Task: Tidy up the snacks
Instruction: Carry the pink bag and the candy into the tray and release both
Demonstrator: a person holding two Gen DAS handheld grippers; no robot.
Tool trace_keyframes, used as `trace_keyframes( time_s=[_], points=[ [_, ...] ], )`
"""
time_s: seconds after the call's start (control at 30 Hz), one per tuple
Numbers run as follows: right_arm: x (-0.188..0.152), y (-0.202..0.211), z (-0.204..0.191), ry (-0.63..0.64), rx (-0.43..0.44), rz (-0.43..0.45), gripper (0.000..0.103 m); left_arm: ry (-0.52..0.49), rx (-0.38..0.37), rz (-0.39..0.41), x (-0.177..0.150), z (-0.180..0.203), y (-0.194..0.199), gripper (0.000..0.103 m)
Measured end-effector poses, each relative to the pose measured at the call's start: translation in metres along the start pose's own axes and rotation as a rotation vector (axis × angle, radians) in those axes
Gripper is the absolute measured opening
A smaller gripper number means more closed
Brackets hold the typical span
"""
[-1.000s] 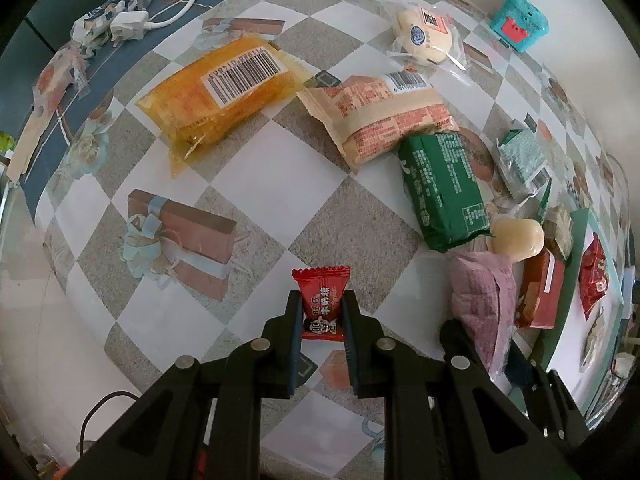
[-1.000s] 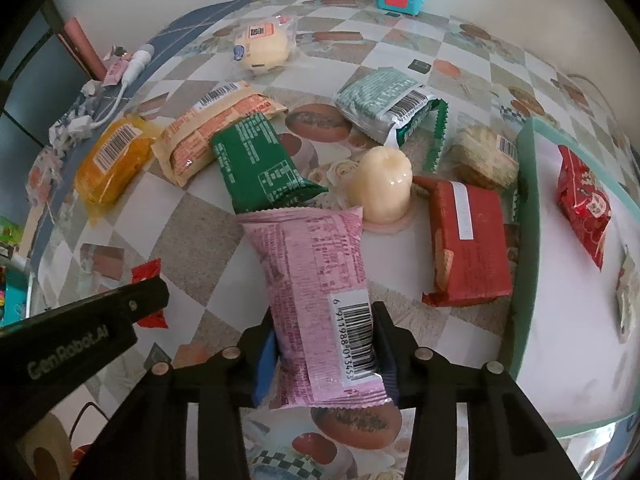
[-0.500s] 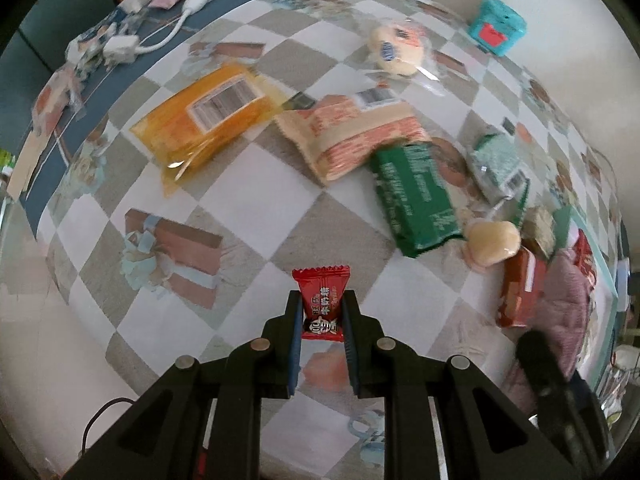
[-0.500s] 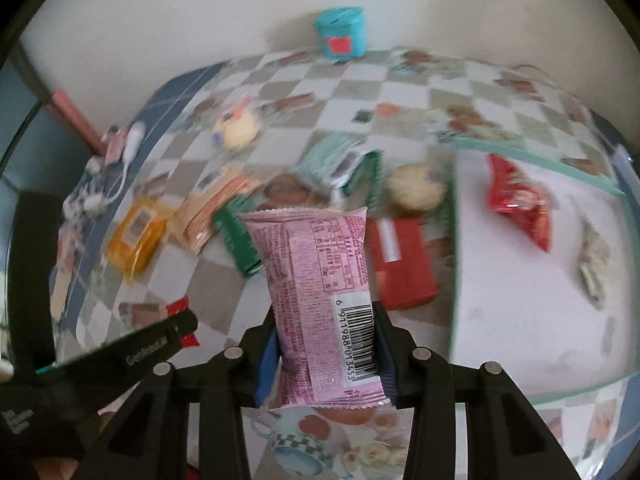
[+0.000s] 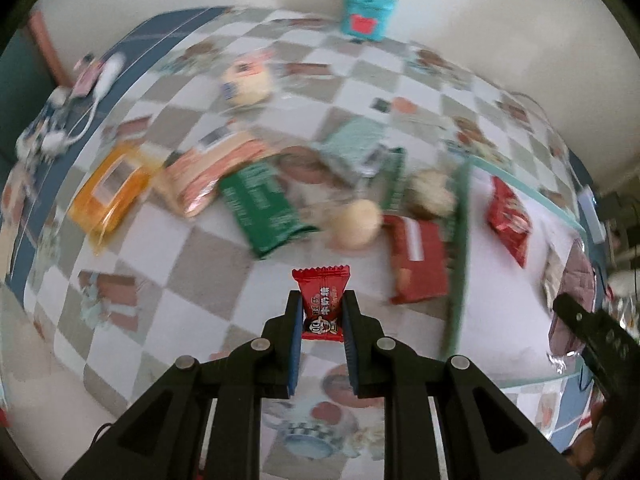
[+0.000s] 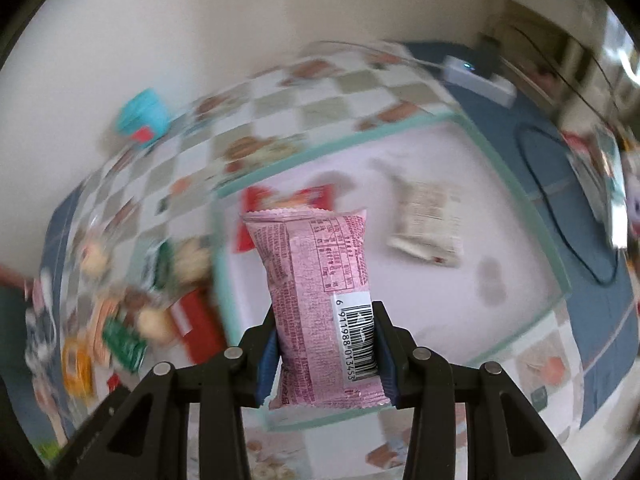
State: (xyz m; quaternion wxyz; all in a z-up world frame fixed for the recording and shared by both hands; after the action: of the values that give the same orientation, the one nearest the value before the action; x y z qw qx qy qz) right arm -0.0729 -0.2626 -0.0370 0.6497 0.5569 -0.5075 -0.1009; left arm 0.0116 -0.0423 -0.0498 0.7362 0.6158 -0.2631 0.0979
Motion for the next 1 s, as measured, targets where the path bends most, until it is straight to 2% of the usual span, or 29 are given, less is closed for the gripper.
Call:
trace_keyframes(
  time_s=[0.23,0.53,0.73,1.0],
  points=[
    [0.012,-0.007,0.069,-0.195,-0.052,-0.028,0.044,-0.11,-0.067,0.011,0.001,0.048,0.006,0.02],
    [0.015,-0.017,0.135,-0.311,-0.187,-0.031,0.044,-0.278,-0.137,0.011,-0.009,0.124,-0.004,0.02],
    [0.011,-0.027,0.156,-0.342,-0.207,-0.065,0.045,-0.297,-0.177,0.02,-0.009,0.145,-0.012,0.02],
    [0.012,-0.034,0.154,-0.327,-0.201,-0.074,0.046,-0.352,-0.235,0.028,-0.015,0.168,-0.019,0.02]
  ],
)
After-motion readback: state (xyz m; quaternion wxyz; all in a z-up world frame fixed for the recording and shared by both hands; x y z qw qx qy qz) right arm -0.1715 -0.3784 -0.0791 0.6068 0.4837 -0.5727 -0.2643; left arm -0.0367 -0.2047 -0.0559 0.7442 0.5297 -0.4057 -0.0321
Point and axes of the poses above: each gripper's, at about its wrist camera, not at the fingertips, and y roughly against the way its jaws point, z to its right, x to its top, the point moved 3 cm from there along -y, roughly the way its jaws point, and after that the axes turned 14 degrees about z, right-handed, at the moved point
